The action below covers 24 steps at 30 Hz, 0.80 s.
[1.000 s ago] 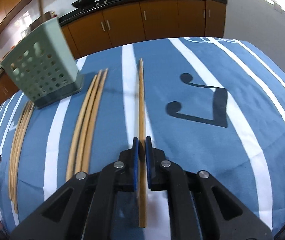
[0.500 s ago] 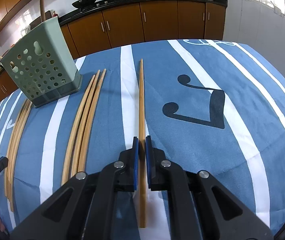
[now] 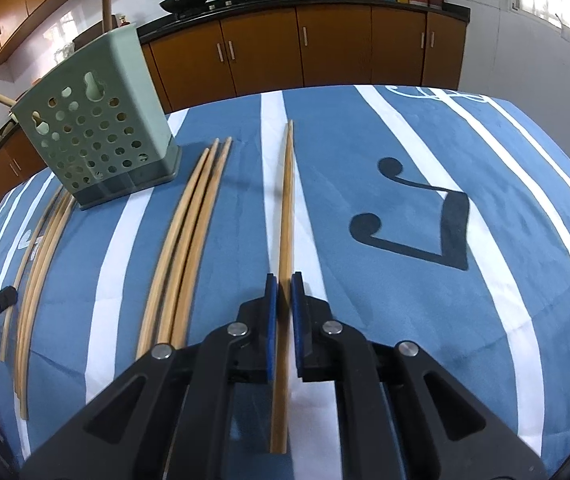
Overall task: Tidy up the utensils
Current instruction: 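Close the right tool on a chopstick while the left tool grasps another chopstick, then raise both held chopsticks upright and move them above the green holder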
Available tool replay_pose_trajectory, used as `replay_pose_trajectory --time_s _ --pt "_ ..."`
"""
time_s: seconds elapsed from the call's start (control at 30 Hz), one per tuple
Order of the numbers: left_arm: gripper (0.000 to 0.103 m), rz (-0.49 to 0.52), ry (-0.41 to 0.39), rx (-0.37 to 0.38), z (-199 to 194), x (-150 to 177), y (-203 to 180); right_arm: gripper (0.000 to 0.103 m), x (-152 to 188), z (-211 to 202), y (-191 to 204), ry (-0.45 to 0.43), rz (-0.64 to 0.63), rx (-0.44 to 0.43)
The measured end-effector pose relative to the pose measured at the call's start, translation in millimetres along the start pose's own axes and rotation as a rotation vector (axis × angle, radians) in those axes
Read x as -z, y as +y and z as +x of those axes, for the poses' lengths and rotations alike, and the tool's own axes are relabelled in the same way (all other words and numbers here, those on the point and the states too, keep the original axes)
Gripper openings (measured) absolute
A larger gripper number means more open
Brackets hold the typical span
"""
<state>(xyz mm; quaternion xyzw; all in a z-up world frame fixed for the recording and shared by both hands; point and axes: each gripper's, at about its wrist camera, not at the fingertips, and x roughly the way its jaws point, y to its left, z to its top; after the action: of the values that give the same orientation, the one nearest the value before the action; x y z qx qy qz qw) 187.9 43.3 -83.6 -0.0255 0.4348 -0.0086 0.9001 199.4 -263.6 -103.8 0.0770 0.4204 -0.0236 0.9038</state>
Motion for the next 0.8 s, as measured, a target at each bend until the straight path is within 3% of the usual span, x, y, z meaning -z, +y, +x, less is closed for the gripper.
replay_pose_trajectory --time_s 0.17,0.8 --pt "0.007 -0.047 -0.017 0.051 1.3 -0.2 10.2 0.008 -1.4 3.2 2.5 -0.015 -0.013 0.010" --pt "0.008 -0.047 -0.025 0.056 1.5 1.7 11.8 0.010 1.6 1.1 2.1 -0.012 -0.019 0.010"
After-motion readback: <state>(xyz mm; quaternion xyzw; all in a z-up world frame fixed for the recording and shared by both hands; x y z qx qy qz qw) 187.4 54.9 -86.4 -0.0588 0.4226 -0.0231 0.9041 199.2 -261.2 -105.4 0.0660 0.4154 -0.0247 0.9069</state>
